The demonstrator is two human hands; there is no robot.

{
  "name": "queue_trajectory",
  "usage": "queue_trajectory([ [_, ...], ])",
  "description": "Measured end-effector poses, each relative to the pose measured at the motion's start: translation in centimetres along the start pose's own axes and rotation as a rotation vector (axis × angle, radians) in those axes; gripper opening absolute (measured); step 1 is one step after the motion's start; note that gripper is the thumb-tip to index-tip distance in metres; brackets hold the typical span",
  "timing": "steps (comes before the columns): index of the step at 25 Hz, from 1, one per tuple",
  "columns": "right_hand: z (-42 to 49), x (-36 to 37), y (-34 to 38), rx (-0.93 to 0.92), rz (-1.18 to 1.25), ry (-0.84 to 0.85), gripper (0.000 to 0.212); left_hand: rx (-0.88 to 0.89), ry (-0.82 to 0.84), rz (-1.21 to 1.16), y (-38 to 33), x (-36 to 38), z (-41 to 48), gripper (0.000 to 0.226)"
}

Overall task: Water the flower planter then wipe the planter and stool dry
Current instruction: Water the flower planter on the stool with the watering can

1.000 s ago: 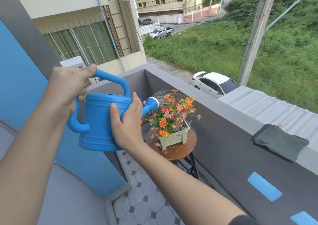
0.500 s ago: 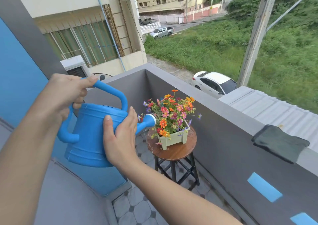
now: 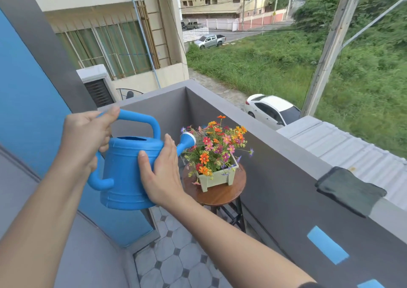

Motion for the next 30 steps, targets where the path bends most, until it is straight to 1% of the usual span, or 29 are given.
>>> queue_trajectory([
  [4, -0.5, -0.3, -1.6, -0.011, -0.027, 0.009, 0.078, -0.02, -0.03, -0.086, 2.0, 0.5, -1.7, 0.03],
  [9, 0.2, -2.2, -1.6, -0.118, -0.09, -0.028, 0.079, 0.03, -0.114, -0.194, 2.5, 1.3, -3.2, 0.039],
  [12, 0.9, -3.0, -2.0, -0.202, -0.13, -0.007, 0.08, 0.072, -0.177, -0.228, 3.0, 1.9, -3.9, 0.032],
  [14, 1.2, -2.7, -2.6, -0.245, -0.155, 0.055, 0.081, 0.065, -0.243, -0.247, 4.3, 1.6, -4.5, 0.028],
  [16, 1.1, -1.7, -3.8, -0.283, -0.172, 0.136, 0.081, 0.038, -0.314, -0.284, 6.5, 0.9, -5.4, 0.032],
  [19, 0.6, 1.1, -6.5, -0.328, -0.191, 0.271, 0.079, -0.005, -0.397, -0.3, 10.9, -0.5, -7.0, 0.036],
  [21, 0.1, 3.5, -9.1, -0.323, -0.217, 0.361, 0.081, -0.034, -0.436, -0.279, 14.3, -1.5, -8.3, 0.039],
  [24, -1.1, 7.4, -13.8, -0.307, -0.241, 0.503, 0.087, -0.101, -0.508, -0.25, 20.6, -3.0, -10.4, 0.054],
  [27, -2.2, 12.5, -20.4, -0.265, -0.29, 0.63, 0.088, -0.181, -0.596, -0.242, 29.5, -4.3, -12.5, 0.056],
  [30, -3.1, 18.0, -29.3, -0.249, -0.365, 0.716, 0.085, -0.251, -0.679, -0.258, 40.5, -4.6, -14.5, 0.056],
])
Point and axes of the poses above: each hand's wrist, its own z-axis towards the middle knuckle, its own x-axis out of the palm, y = z × x, the point moved 7 cm from there along z, towards the middle knuckle, and after that the axes turned 1 degree about x, right-handed, at the moved point
